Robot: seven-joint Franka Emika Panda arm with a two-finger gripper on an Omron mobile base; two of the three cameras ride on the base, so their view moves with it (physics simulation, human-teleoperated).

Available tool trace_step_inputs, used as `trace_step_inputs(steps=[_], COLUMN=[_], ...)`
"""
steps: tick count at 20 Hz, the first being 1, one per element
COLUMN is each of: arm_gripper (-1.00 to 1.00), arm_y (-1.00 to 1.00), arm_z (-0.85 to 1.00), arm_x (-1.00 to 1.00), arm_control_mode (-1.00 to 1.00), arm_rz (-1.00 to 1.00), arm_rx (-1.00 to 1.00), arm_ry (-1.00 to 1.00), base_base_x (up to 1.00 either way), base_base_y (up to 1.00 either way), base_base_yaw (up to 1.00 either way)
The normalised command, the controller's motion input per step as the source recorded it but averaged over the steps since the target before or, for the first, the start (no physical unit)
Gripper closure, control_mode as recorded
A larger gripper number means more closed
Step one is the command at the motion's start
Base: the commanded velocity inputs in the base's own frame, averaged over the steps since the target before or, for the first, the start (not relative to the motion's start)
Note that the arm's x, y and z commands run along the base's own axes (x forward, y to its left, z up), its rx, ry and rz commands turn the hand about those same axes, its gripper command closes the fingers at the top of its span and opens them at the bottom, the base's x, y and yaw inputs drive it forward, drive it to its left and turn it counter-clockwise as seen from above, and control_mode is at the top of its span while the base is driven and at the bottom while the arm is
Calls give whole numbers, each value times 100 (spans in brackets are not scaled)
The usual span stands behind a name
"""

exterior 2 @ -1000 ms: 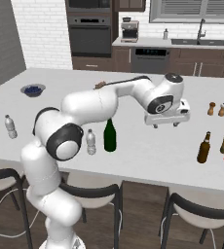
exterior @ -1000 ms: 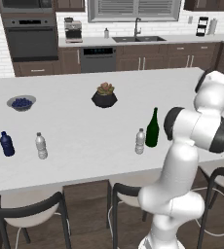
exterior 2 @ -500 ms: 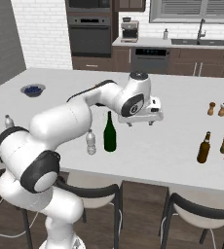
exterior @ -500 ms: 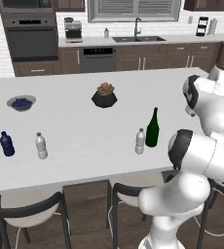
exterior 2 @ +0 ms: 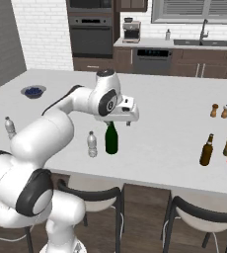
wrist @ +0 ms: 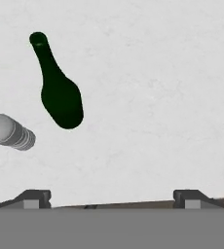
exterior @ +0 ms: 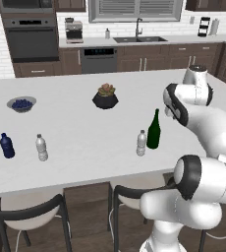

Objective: Move the plastic bottles in the middle to the plastics group, and the glass bottles in the middle to the glass group.

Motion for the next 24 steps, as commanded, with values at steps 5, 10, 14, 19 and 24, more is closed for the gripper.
trace_step_inputs(steps=[5, 10, 14, 19, 24], arm_gripper=[-100, -100, -100, -100, -100], arm_y=[50, 18, 14, 22, 15], arm_z=[0, 0, 0, 0, -4], arm_x=[5, 11, 23, 25, 28], arm_control_mode=[-100, -100, -100, -100, -100], arm_rz=[-5, 0, 0, 0, 0], arm_rx=[0, 2, 8, 8, 1], arm_ry=[-1, -3, -6, -10, -4], base_base_x=[0, 0, 0, 0, 0], base_base_y=[0, 0, 0, 0, 0], base_base_yaw=[0, 0, 0, 0, 0])
